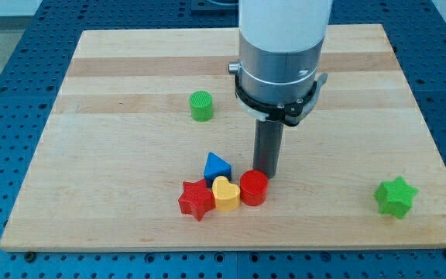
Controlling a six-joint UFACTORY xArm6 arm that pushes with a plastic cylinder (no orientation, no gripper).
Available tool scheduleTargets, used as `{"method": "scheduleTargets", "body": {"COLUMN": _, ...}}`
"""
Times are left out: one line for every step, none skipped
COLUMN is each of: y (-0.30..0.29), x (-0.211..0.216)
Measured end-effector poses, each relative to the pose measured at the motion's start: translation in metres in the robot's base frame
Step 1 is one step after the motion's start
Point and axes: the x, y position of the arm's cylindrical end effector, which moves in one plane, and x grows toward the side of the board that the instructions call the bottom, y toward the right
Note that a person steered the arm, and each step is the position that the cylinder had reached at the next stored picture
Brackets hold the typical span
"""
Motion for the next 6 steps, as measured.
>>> {"method": "scheduleTargets", "body": {"y": 0.000, "x": 0.010}}
{"method": "scheduleTargets", "body": {"y": 0.000, "x": 0.002}}
{"method": "scheduleTargets", "body": {"y": 0.000, "x": -0.037}}
{"method": "scheduleTargets", "body": {"y": -0.026, "x": -0.057}}
{"method": "scheduleTargets", "body": {"y": -0.074, "x": -0.058}}
{"method": "scheduleTargets", "body": {"y": -0.131, "x": -0.071}}
